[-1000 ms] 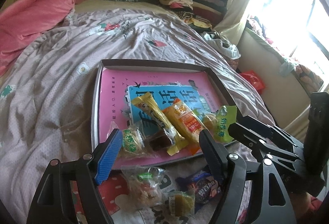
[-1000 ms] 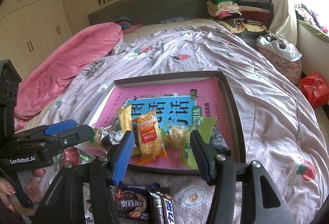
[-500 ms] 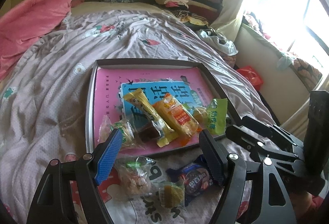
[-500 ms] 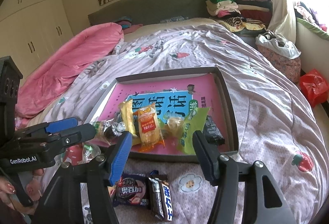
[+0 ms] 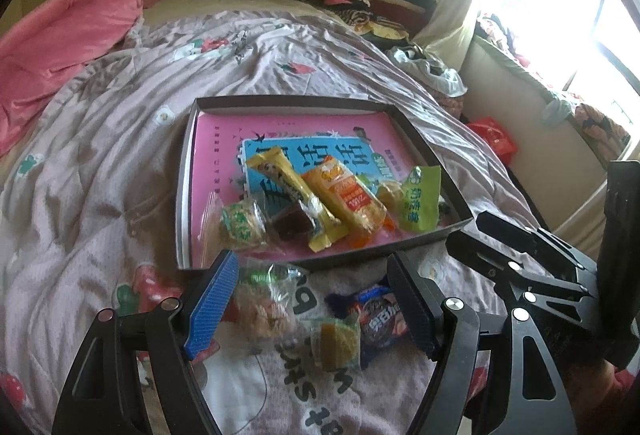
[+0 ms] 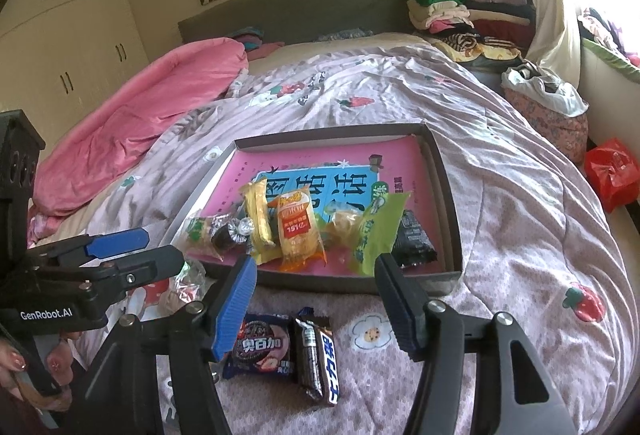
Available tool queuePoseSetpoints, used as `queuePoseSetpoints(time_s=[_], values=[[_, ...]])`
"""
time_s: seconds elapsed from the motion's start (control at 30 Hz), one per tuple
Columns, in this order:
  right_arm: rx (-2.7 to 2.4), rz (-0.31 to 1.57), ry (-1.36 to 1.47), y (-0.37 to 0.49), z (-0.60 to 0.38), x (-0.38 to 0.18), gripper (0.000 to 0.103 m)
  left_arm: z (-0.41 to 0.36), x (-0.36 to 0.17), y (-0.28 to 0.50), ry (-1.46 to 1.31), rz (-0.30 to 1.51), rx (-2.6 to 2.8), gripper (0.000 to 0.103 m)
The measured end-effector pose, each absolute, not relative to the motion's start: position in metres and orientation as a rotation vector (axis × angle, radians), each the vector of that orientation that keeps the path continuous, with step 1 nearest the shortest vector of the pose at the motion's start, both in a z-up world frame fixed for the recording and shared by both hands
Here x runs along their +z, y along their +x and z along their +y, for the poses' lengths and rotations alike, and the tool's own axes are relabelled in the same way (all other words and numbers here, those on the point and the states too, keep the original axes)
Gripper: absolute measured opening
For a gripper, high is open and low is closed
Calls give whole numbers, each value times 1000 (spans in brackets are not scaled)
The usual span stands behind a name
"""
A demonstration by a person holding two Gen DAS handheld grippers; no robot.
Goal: Organize snacks
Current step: 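Move both open grippers toward the Snickers bar and bagged yellow cake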
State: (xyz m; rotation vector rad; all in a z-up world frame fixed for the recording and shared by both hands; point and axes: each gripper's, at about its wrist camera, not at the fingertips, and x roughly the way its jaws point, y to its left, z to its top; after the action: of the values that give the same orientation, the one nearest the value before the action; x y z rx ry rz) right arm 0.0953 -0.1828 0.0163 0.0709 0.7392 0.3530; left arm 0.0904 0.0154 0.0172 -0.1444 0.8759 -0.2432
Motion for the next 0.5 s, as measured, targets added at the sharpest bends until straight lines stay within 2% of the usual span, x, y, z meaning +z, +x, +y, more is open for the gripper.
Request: queuePoseSetpoints(time_s=[0.5], values=[[356,779,66,83,-186,3,63,14,6,75,-141,915,-258,78]])
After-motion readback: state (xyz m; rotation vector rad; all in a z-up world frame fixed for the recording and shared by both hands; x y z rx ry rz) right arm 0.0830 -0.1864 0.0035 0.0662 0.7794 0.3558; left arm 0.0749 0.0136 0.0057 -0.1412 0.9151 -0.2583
